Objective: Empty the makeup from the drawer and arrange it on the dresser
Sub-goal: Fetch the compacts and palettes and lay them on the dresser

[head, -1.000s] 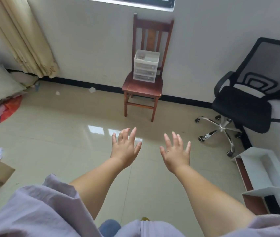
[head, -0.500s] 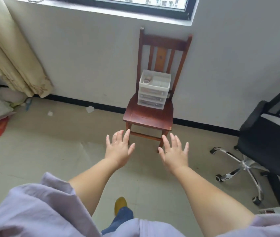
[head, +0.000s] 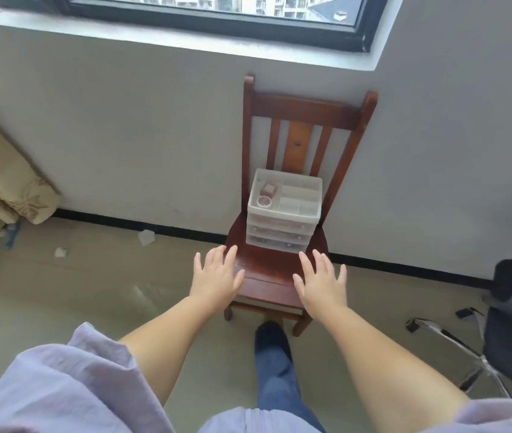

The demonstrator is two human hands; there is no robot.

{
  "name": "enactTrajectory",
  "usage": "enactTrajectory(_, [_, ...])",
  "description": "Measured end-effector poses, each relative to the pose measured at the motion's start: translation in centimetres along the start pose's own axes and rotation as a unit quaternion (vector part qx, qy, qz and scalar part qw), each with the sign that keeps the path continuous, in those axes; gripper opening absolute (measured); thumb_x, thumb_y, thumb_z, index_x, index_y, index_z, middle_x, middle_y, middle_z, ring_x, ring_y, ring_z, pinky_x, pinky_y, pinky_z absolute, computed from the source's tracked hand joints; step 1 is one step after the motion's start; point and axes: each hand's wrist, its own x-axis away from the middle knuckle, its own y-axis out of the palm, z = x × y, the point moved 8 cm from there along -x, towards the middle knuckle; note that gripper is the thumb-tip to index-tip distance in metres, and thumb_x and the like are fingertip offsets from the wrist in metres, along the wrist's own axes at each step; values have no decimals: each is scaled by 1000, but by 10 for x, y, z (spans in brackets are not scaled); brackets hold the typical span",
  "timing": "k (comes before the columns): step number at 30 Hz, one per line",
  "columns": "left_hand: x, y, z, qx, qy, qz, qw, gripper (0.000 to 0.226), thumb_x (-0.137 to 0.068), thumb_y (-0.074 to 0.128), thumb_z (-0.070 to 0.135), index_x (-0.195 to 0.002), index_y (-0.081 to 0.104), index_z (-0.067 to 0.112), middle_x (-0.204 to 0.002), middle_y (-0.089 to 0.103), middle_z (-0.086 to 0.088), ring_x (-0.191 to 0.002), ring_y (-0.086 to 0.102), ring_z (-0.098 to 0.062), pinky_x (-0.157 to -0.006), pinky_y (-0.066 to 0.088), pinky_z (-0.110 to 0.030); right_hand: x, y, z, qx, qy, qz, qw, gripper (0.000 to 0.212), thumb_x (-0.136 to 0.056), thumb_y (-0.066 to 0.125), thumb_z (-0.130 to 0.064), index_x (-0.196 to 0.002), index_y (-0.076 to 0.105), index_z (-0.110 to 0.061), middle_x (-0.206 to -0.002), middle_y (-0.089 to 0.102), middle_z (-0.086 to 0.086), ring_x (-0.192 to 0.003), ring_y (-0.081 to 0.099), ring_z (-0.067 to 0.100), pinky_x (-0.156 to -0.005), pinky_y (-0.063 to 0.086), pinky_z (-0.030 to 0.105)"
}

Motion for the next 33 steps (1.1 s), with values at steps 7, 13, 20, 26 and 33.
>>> enactTrajectory(7, [-165, 20, 18, 80, -44, -32, 995, 59, -97, 34, 41, -148, 18, 16, -150, 25, -11, -137, 25, -25, -105, 33, -37, -189, -6, 11, -79, -72, -65, 992, 53, -100, 29, -41, -149, 18, -23, -157, 15, 4, -141, 23, 24, -109, 31, 38])
enactTrajectory(13, [-262, 51, 36, 118, -85, -71, 987, 52, -95, 39, 38, -142, 27, 18, -127, 45, -5, -112, 48, -23, -78, 45, -35, -314, -1, -17, -83, -158, -97, 979, 46, -97, 42, -21, -142, 34, -13, -149, 29, 11, -132, 35, 30, -99, 39, 40])
enactTrajectory(20, [-317, 94, 44, 82, -97, -119, 985, 52, -92, 47, 40, -134, 35, 13, -120, 46, -5, -109, 51, -20, -61, 44, -33, -388, 42, -42, -51, -186, -134, 972, 53, -98, 33, -43, -144, 32, -16, -150, 30, 9, -135, 29, 30, -112, 19, 40])
enactTrajectory(26, [-326, 101, 53, 27, -122, -135, 983, 37, -93, 47, 29, -125, 41, 10, -123, 44, -7, -108, 52, -21, -58, 35, -31, -398, 54, -45, -48, -182, -80, 979, 41, -95, 36, -50, -121, 45, -19, -123, 50, 3, -117, 42, 25, -111, 18, 42])
enactTrajectory(33, [-313, 80, 41, 137, -92, -101, 981, 42, -87, 56, 29, -124, 44, 14, -118, 43, -5, -102, 51, -24, -60, 39, -32, -393, 29, -45, -65, -212, -44, 974, 40, -95, 45, -44, -115, 50, -9, -117, 54, 10, -110, 47, 30, -104, 30, 37])
